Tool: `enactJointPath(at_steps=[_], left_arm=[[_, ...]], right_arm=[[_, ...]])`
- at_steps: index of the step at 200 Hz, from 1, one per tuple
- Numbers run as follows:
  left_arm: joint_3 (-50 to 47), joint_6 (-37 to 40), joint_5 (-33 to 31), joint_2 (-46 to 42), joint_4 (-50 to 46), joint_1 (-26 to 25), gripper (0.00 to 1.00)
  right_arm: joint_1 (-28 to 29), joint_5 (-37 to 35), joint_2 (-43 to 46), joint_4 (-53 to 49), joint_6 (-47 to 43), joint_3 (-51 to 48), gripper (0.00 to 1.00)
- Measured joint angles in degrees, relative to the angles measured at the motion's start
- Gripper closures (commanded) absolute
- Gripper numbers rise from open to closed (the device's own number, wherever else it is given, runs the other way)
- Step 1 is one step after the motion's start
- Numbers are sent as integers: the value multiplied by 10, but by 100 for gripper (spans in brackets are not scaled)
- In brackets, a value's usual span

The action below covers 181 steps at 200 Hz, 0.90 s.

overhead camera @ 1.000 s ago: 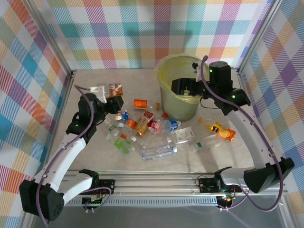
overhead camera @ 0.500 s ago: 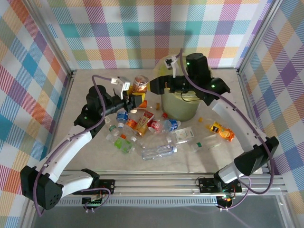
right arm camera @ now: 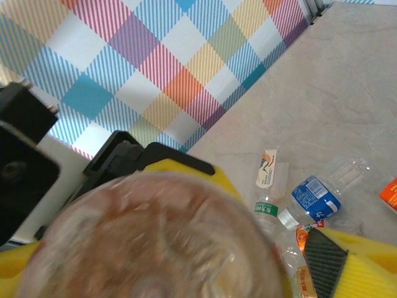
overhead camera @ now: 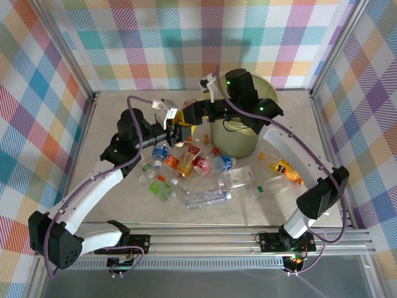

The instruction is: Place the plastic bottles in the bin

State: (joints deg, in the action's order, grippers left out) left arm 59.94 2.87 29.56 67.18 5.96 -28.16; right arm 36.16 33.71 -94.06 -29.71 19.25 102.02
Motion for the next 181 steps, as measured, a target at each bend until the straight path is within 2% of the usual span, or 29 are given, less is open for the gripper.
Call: enactJointPath(at_steps=[28, 57, 85, 93, 131, 181], left_arm=[[0, 2, -2, 3, -13, -2, 75], [0, 2, -7, 3, -16, -3, 65], [0, 2, -16, 3, -21, -5, 57], [0, 2, -16, 3, -24, -6, 50], [0, 10, -14, -2, -27, -14, 1], [-20, 15, -38, -61, -27, -14, 0]], right_arm=[[2, 5, -7, 5, 1, 0, 25], [2, 3, -8, 14, 3, -1, 37], [4, -7, -2, 31, 0, -16, 43], [5, -12, 2, 36, 0, -23, 46], [6, -42, 21, 49, 15, -47, 51], [-12, -95, 46, 48, 17, -48, 55]])
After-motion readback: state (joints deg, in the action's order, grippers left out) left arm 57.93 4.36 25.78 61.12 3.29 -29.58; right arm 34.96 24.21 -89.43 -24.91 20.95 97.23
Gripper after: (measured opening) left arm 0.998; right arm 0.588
